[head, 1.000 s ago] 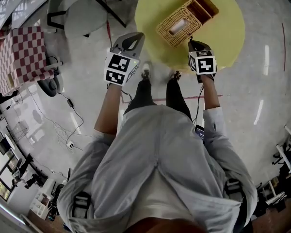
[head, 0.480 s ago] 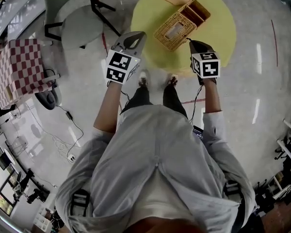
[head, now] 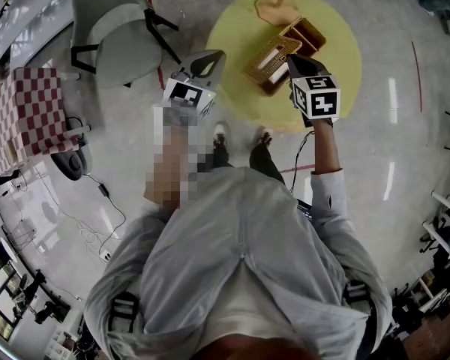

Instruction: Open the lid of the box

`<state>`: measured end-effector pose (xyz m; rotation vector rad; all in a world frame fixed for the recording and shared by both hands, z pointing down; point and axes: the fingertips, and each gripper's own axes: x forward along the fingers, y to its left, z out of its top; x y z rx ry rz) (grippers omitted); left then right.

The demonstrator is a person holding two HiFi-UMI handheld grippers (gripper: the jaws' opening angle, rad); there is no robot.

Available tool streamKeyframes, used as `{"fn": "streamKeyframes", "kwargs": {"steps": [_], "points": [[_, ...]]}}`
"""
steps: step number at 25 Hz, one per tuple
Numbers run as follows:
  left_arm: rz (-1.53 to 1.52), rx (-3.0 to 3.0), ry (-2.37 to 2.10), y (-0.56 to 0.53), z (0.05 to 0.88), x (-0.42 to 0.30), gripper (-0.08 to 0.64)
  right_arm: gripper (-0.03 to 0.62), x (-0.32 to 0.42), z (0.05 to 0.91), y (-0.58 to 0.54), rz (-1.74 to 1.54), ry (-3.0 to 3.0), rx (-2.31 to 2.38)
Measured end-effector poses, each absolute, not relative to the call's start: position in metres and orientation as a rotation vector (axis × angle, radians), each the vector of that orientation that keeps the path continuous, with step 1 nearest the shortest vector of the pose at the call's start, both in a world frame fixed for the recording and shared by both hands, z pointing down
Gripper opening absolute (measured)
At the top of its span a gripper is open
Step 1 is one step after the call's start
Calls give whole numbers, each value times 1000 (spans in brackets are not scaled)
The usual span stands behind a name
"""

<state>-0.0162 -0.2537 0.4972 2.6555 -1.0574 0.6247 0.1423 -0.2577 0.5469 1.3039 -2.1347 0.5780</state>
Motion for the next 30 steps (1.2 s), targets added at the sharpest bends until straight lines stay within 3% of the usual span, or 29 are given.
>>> {"fn": "streamKeyframes", "kwargs": {"steps": [14,30], "points": [[598,2539,-1185,-305,515,-83,29,25,66,536,-342,478,-2230,1175],[640,2448,-1180,-322,559,-115,29,25,25,619,-382,582,-2161,1031]]}}
